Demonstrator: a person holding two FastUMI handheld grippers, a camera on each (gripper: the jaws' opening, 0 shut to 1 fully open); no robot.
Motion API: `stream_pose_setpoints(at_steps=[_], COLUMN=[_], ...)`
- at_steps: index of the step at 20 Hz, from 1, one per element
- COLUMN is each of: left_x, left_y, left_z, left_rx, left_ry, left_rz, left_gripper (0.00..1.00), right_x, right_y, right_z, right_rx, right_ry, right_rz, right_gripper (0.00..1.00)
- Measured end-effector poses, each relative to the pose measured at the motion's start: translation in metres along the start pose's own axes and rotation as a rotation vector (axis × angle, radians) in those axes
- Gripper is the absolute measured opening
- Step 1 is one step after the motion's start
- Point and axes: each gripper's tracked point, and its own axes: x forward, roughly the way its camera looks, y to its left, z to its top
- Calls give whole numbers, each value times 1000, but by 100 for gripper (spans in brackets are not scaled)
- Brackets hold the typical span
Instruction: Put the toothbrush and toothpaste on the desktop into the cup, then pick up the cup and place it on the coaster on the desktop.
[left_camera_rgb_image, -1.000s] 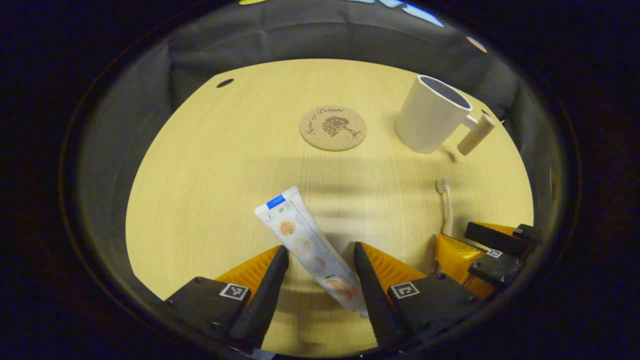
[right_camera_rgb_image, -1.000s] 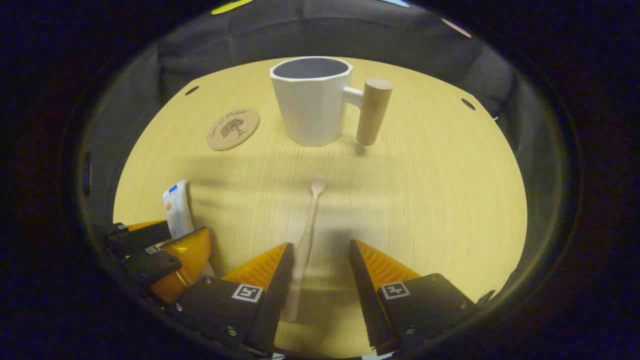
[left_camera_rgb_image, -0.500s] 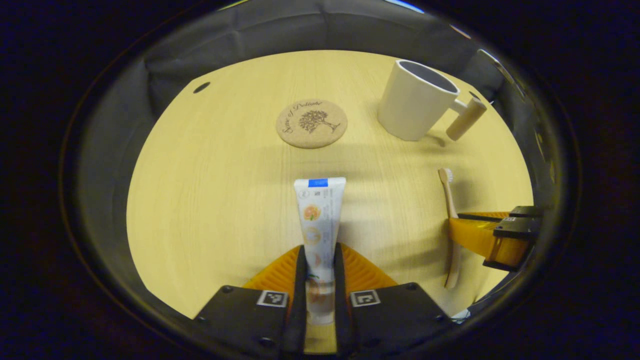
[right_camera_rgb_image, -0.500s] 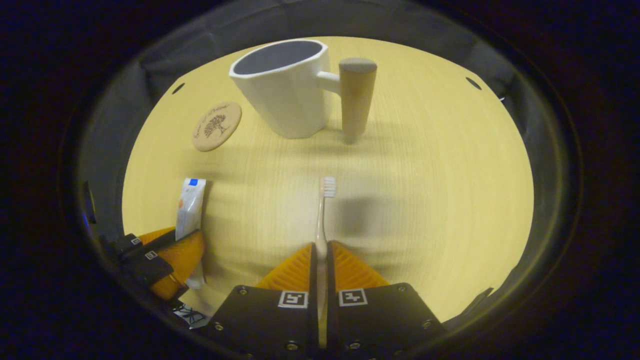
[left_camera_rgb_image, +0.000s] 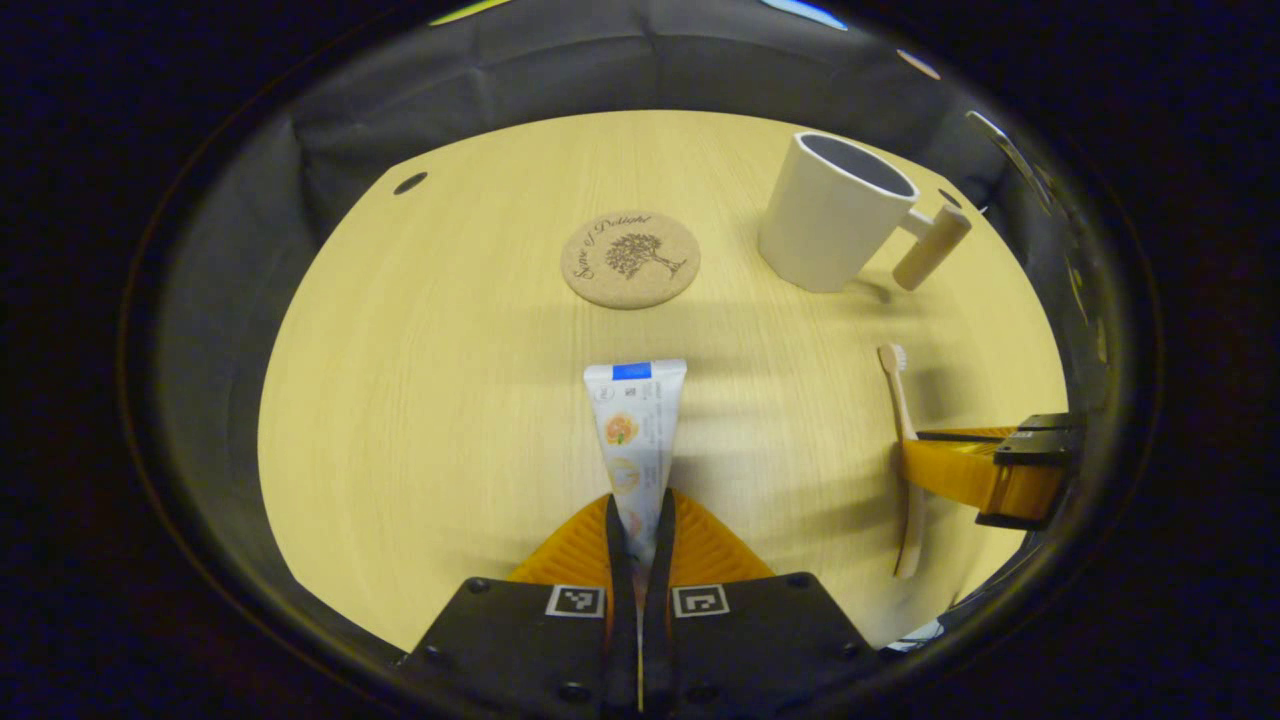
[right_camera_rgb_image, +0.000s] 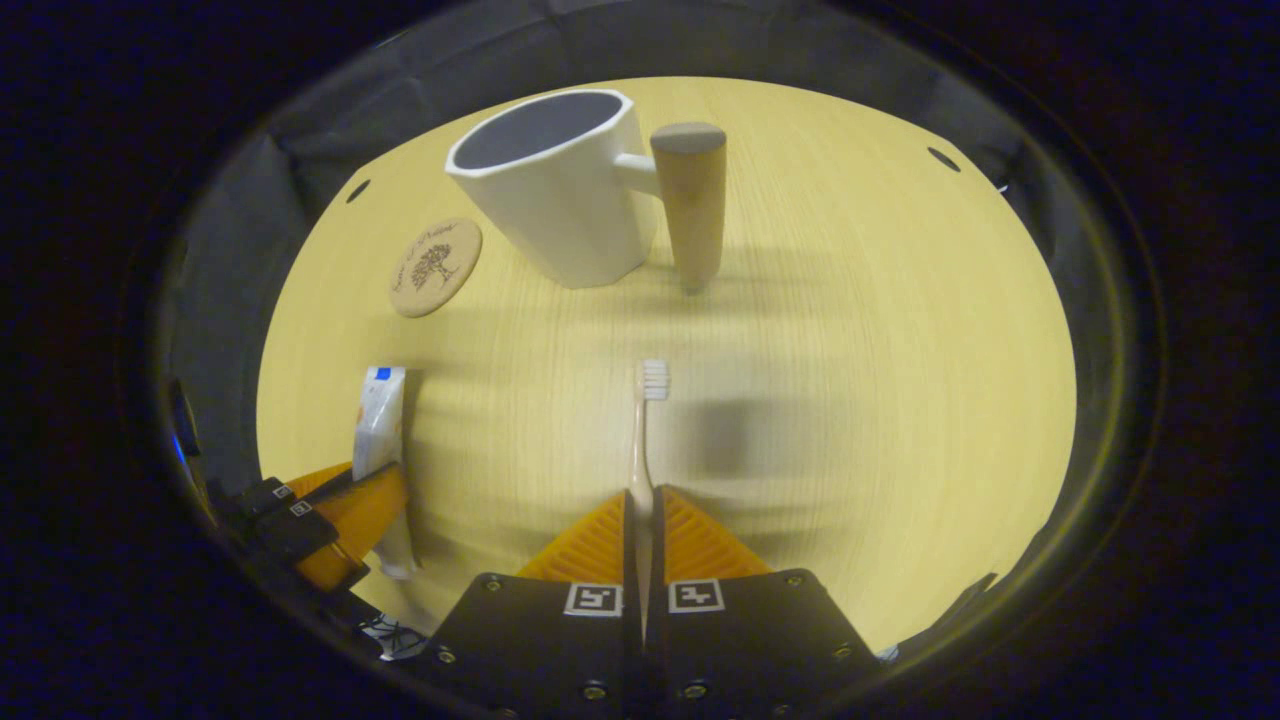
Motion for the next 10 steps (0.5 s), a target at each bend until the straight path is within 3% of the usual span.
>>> stream_pose_setpoints(at_steps=[10], left_x=[-29], left_y=[7], left_z=[17], left_rx=[27], left_ry=[-77], left_rz=[-13], left_gripper=[9], right_x=[-56], right_y=[1], right_z=[24], right_rx=[27], right_ry=[-129], right_rz=[41], right_gripper=[3])
